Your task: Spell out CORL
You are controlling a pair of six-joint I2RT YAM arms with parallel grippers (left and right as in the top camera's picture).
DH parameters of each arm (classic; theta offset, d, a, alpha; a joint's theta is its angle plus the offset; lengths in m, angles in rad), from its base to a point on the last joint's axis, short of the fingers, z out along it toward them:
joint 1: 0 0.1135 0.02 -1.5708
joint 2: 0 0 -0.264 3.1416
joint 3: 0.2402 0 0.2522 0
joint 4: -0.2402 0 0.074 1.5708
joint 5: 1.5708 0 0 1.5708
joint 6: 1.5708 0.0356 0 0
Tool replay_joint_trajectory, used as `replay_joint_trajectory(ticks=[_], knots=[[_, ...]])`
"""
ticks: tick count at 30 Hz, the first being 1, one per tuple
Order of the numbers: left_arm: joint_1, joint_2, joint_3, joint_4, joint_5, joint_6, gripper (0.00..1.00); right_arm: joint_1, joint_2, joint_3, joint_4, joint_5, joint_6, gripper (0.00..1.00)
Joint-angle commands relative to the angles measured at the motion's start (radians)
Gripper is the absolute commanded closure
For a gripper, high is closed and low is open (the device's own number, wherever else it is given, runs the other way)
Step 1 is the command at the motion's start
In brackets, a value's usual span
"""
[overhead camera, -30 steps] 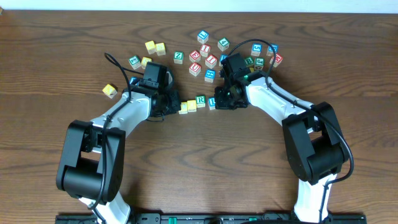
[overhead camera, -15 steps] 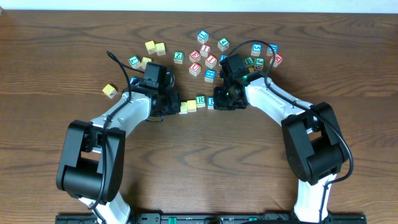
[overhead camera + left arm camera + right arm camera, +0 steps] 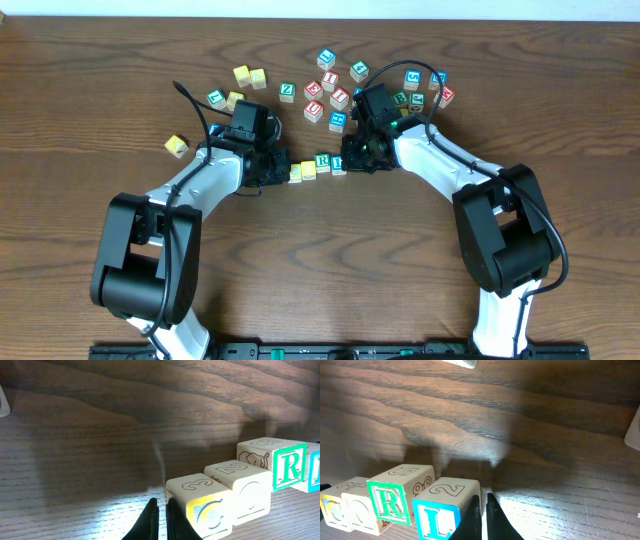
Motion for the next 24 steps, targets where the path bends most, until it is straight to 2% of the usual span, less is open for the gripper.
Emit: replay_joint_trajectory(ticks=[1,13,20,24], knots=[[-0.002,0.005,0.026,-0.004,0.012,0.020,0.92,0.023,0.005,0.016,0.003,0.000,-0.009,0.99],[-0.002,0.005,0.026,0.003,0.013,0.029,0.92,0.041,0.005,0.016,0.010,-0.012,-0.037,0.99],[-0.001,0.005,0.031,0.007,0.012,0.079,0.93,0.040,0.005,0.016,-0.043,-0.010,0.057,0.99],[-0.001,0.005,0.031,0.007,0.012,0.089,0.93,0.040,0.005,0.016,-0.043,-0.009,0.060,0.99]])
